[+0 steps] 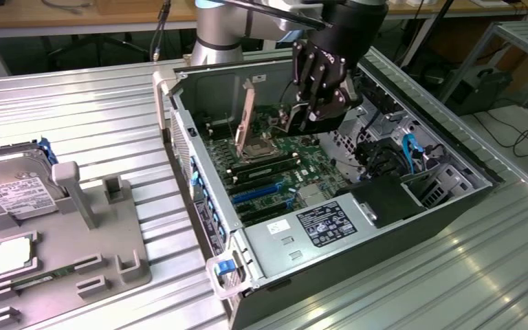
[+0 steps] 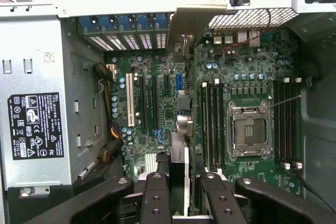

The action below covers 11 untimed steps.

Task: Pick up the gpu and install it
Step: 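Insert the gpu into the slot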

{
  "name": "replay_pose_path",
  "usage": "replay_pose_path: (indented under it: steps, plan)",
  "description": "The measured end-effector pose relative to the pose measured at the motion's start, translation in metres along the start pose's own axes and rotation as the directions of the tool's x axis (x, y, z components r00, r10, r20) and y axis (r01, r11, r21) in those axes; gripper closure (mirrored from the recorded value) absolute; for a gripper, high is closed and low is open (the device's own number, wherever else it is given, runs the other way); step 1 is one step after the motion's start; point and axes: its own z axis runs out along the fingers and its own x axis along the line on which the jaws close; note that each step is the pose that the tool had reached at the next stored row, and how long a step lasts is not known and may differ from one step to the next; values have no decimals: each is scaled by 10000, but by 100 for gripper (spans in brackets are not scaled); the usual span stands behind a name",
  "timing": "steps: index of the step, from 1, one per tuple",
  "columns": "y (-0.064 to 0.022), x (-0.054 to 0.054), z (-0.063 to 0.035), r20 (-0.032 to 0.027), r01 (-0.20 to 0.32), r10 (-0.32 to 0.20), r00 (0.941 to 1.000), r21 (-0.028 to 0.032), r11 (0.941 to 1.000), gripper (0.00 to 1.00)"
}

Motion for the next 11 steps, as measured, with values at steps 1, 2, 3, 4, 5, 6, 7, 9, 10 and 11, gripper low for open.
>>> replay_pose_path:
  steps: [1,2,3,4,5,6,7,9,10,11]
  plan:
    - [0,0,4,0,0,0,10000,0,10000,73]
    - [0,0,7,0,1,-1,10000,0,10000,73]
    - [-1,0,10,0,0,0,10000,0,10000,73]
    - [-1,0,17,0,0,0,10000,0,10000,73]
    - [-1,0,20,0,1,-1,10000,0,10000,73]
    - [-1,0,24,0,1,-1,10000,0,10000,73]
    - [-1,0,27,0,1,-1,10000,0,10000,73]
    - [-2,0,36,0,0,0,10000,0,10000,73]
    - [-2,0,40,0,0,0,10000,0,10000,73]
    - [-2,0,44,0,0,0,10000,0,10000,73]
